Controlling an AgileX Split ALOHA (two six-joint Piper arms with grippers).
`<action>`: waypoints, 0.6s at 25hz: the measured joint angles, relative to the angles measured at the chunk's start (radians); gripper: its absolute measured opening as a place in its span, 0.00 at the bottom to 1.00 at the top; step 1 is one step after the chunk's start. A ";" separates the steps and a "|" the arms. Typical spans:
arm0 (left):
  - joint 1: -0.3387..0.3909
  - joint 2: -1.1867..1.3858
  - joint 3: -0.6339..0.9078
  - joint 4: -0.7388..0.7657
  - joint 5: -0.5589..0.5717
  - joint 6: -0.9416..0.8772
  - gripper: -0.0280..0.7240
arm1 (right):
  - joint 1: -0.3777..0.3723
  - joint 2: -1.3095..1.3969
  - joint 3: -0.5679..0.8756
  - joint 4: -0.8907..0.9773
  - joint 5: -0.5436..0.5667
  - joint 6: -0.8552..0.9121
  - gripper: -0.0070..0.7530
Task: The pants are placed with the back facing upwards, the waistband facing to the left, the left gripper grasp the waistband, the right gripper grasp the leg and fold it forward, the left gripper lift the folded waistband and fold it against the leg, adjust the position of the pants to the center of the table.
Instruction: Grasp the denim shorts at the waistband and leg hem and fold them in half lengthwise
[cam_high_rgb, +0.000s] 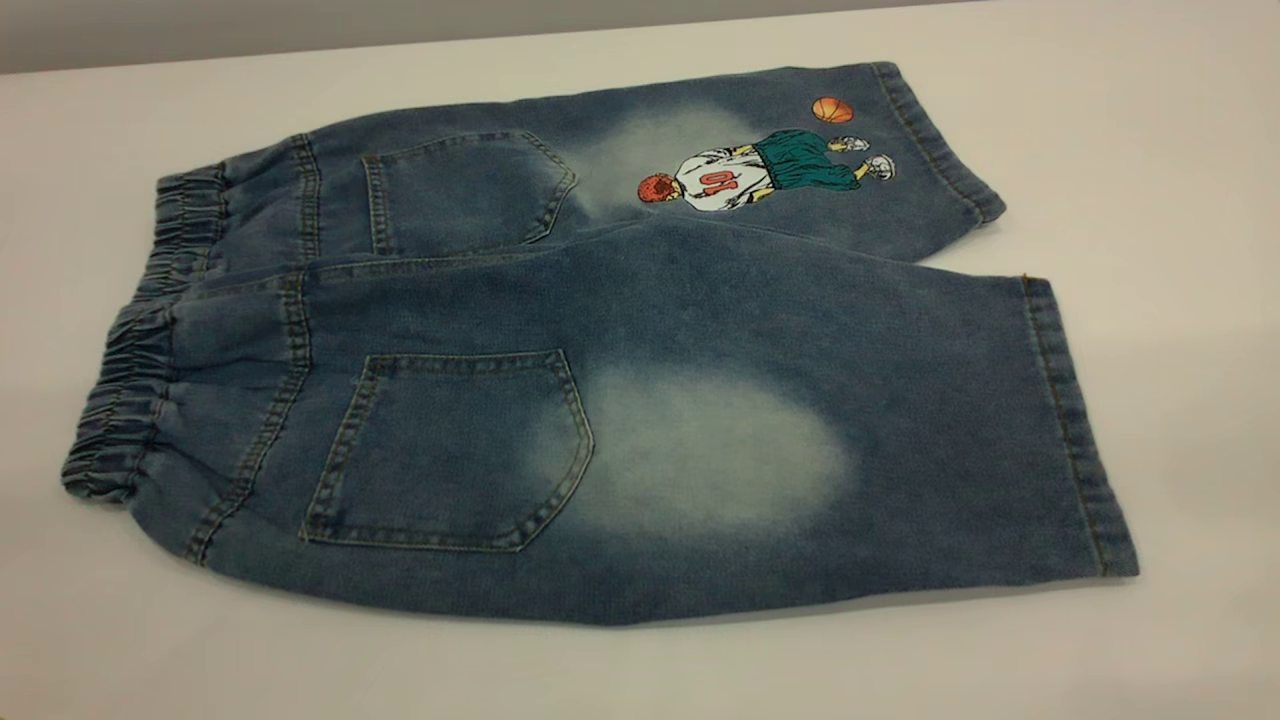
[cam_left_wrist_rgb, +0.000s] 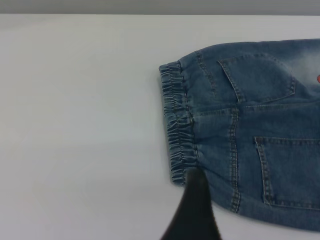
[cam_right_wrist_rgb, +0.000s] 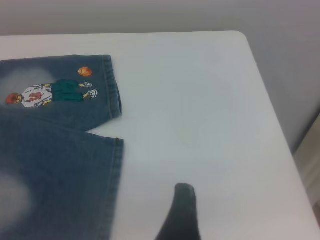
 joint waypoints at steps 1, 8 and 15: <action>0.000 0.001 0.000 0.000 0.000 0.000 0.77 | 0.000 0.000 0.000 0.005 0.000 0.005 0.75; 0.000 0.140 -0.027 0.004 -0.039 -0.067 0.77 | 0.000 0.100 -0.042 0.069 -0.062 0.039 0.75; 0.000 0.428 -0.099 -0.011 -0.255 -0.140 0.77 | 0.000 0.352 -0.152 0.166 -0.250 0.035 0.75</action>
